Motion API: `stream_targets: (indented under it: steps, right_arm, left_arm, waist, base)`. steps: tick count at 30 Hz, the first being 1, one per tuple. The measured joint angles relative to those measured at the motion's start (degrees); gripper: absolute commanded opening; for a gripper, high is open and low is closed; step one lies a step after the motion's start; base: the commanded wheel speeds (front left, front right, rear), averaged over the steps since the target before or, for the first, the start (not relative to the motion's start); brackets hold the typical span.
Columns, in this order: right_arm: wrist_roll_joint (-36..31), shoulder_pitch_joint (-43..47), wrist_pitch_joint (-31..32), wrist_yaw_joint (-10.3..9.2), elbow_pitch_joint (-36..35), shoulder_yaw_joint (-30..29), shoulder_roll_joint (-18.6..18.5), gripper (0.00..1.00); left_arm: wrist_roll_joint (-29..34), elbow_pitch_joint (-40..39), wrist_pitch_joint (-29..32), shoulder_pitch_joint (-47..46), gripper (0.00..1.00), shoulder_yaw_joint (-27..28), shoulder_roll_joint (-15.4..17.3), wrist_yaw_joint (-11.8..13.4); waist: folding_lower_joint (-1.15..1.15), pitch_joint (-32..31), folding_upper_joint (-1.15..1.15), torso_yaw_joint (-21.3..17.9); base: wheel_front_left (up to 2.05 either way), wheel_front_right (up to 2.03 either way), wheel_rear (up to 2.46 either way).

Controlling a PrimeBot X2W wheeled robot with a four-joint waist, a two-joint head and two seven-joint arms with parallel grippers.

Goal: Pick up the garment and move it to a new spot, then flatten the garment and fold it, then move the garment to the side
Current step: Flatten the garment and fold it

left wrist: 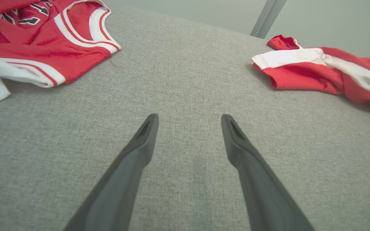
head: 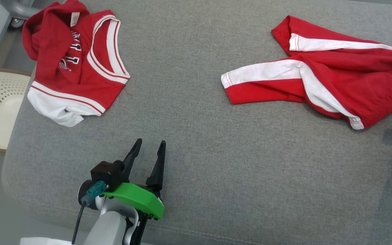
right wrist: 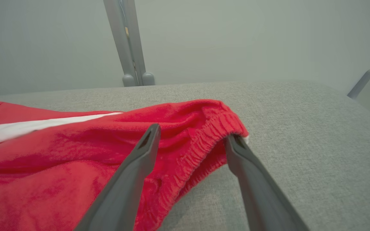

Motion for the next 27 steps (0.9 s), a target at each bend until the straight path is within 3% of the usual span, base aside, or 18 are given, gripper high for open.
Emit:
stream_targets:
  steps: [7, 10, 14, 18, 27]
  right_arm:
    - [5.77, 9.50, 0.00, 0.01, -3.77, 3.43, 4.98, 1.00]
    - [9.51, 14.42, 0.00, -0.01, -5.81, 8.59, 6.50, 1.00]
    - [15.55, 19.99, 0.00, 0.00, -9.99, 20.54, 9.49, 1.00]
    - [19.89, 21.20, 0.00, 0.01, -12.26, 28.69, 8.16, 1.00]
    - [22.47, 18.13, 0.00, 0.00, -11.04, 33.62, 5.76, 1.00]
  left_arm:
    - [-0.83, 0.24, 0.00, 0.99, 1.00, 0.52, -0.03, 0.00]
    - [-1.08, -0.07, 0.00, 1.01, 1.00, 0.01, -0.05, 0.00]
    - [-1.23, 0.08, 0.00, 1.43, 1.00, 0.18, -0.07, 0.00]
    - [-1.40, 0.07, -0.01, 1.65, 1.00, -0.07, -0.05, 0.00]
    - [-1.29, 0.37, -0.01, 1.87, 1.00, -0.13, -0.04, 0.00]
  waist:
    - [0.00, -1.94, 0.00, -3.06]
    - [0.00, -3.02, 0.00, -4.55]
    - [0.00, -4.34, 0.00, -6.40]
    - [0.00, -5.10, 0.00, -7.65]
    - [0.00, -4.53, 0.00, -4.78]
  base:
    - [0.00, 0.00, 0.00]
    - [0.00, 0.00, 0.00]
    - [0.00, 0.00, 0.00]
    - [0.00, 0.00, 0.00]
    - [0.00, 0.00, 0.00]
